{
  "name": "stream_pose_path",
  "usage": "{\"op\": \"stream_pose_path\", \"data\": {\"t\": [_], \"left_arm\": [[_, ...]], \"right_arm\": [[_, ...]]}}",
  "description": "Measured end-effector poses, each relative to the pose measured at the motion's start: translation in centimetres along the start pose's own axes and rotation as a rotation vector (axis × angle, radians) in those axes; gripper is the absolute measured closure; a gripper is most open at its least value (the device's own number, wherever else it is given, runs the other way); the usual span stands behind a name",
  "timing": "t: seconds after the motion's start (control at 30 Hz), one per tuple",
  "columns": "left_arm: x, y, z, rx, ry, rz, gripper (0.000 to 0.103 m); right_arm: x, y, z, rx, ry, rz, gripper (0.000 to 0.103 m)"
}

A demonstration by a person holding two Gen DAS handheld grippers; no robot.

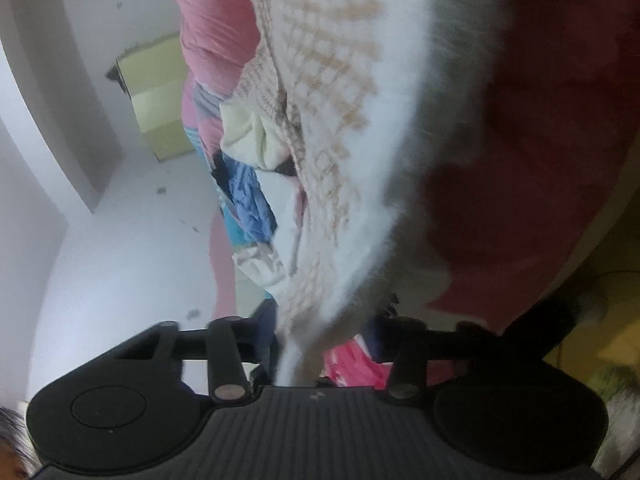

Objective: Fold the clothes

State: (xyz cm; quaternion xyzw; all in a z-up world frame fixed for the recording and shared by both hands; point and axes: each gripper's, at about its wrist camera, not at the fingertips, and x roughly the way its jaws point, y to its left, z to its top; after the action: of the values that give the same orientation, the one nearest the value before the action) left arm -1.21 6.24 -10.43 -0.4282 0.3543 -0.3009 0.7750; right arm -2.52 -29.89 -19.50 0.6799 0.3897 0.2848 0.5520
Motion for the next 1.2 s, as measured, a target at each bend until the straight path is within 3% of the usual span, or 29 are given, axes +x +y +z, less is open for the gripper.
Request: {"op": "stream_pose_path", "data": {"t": [0.1, 0.13, 0.17, 0.23, 0.67, 0.77, 0.83, 0.9, 1.0, 1.1, 1.2], "left_arm": [[0.0, -0.2, 0.4, 0.013, 0.006, -0.008, 0.088], [0.0, -0.1, 0.5, 0.004, 0.008, -0.005, 0.079], [-0.1, 0.1, 0.8, -0.012, 0.003, 0.009, 0.062], [-0.1, 0.6, 1.2, -0.048, -0.011, 0.04, 0.045], [5.3, 1.0, 2.8, -0.082, 0.117, -0.009, 0.044], [6.1, 0.5, 2.8, -0.06, 0.139, -0.012, 0.045], [6.4, 0.3, 2.6, -0.04, 0.142, -0.001, 0.047], [6.8, 0.3, 2.3, -0.029, 0.153, 0.018, 0.049], [7.1, 0.2, 2.1, 0.007, 0.18, 0.06, 0.05], [7.4, 0.0, 1.8, 0.059, 0.208, 0.106, 0.053], [7.3, -0.6, 1.6, 0.108, 0.216, 0.129, 0.051]], "right_arm": [[-0.1, 1.0, 0.1, -0.055, -0.026, 0.019, 0.092], [-0.3, 1.3, 0.1, -0.07, -0.033, 0.026, 0.094], [-0.4, 1.7, 0.1, -0.089, -0.042, 0.035, 0.096], [-0.8, 2.4, 0.1, -0.125, -0.057, 0.047, 0.097], [-1.7, 3.0, 0.2, -0.166, -0.038, 0.072, 0.097], [-2.4, 3.2, 0.0, -0.215, -0.011, 0.024, 0.095], [-3.2, 3.9, -0.4, -0.292, 0.001, -0.048, 0.088], [-4.8, 5.2, -0.9, -0.398, -0.005, -0.122, 0.062], [-8.4, 7.6, -1.6, -0.562, -0.052, -0.223, 0.05], [-13.1, 10.3, -1.1, -0.68, -0.148, -0.293, 0.049], [-18.2, 13.0, 1.0, -0.742, -0.377, -0.351, 0.046]]}}
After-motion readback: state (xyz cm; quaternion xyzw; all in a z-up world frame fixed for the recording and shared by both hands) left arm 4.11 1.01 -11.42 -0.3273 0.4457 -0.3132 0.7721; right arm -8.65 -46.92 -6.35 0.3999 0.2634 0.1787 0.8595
